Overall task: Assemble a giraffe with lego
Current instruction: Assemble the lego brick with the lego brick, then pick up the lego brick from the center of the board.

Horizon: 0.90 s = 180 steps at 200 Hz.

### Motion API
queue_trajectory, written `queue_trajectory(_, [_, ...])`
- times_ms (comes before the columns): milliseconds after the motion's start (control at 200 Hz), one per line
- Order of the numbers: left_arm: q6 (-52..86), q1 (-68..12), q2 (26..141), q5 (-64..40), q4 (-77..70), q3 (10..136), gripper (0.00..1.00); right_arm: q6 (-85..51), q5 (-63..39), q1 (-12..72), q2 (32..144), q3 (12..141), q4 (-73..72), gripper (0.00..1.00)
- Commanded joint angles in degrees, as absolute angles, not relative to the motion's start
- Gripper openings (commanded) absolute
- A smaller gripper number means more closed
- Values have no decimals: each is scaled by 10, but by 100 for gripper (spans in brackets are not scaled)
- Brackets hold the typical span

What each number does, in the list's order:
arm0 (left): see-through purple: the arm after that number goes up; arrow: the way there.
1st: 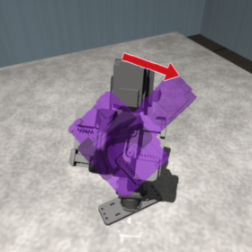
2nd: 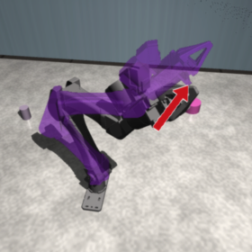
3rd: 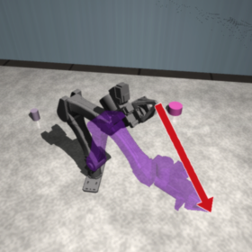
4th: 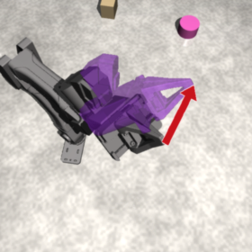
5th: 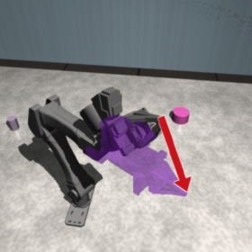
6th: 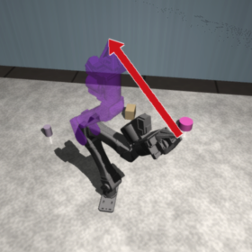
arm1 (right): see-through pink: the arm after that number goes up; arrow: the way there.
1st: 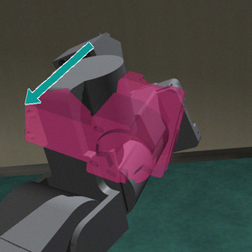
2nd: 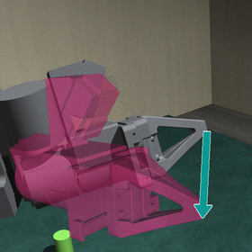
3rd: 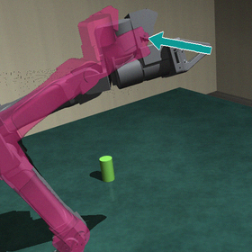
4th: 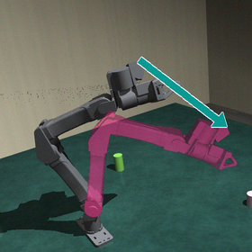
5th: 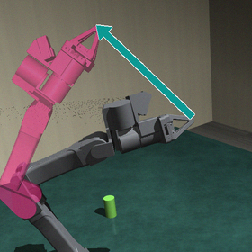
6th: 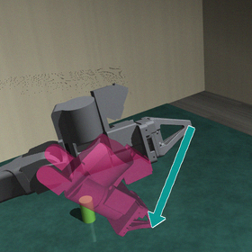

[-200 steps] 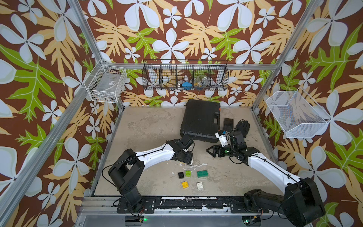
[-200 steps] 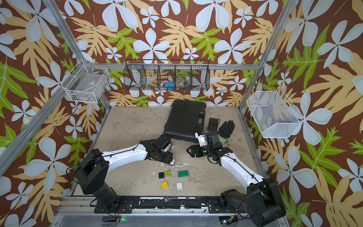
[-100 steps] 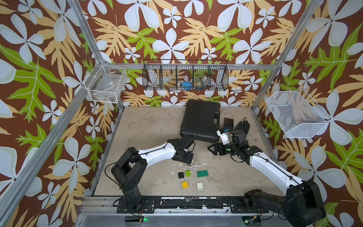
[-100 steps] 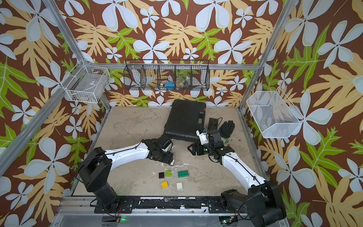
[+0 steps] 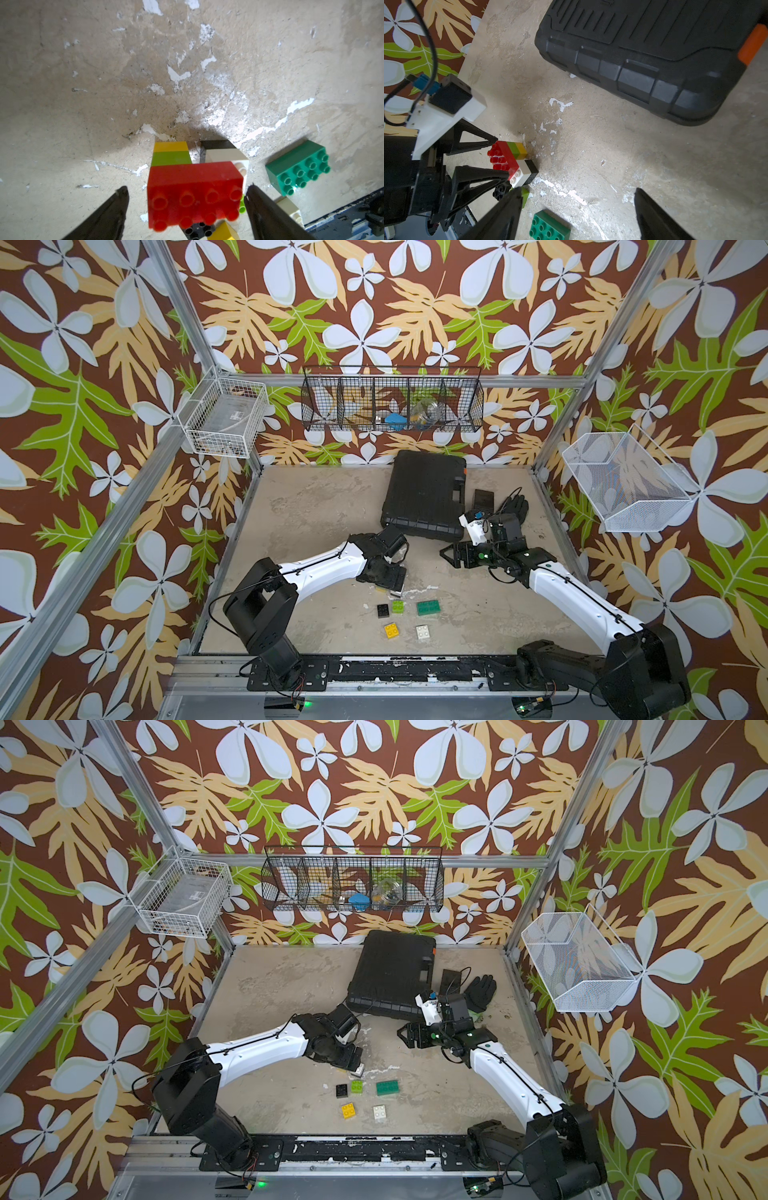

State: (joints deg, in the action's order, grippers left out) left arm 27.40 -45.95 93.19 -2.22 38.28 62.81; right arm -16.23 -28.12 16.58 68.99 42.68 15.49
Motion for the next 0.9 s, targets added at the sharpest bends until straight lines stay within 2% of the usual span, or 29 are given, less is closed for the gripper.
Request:
queue_trajectory(0, [280, -460, 921, -36, 382, 635, 92, -153, -271, 167, 687, 432, 168, 87])
queue_trajectory(110, [282, -459, 905, -33, 387, 640, 92, -153, -262, 166, 680, 437, 202, 87])
queue_trajectory(205, [283, -459, 879, -15, 396, 634, 92, -160, -216, 171, 662, 435, 273, 88])
queue_trajectory(375, [303, -459, 805, 2, 400, 570, 92, -218, -156, 256, 650, 458, 343, 89])
queue_trajectory(646, [389, -459, 672, -34, 345, 433, 90, -322, -144, 356, 653, 398, 317, 89])
queue_trajectory(896, [435, -470, 653, -29, 307, 379, 87, -356, -118, 362, 629, 392, 293, 89])
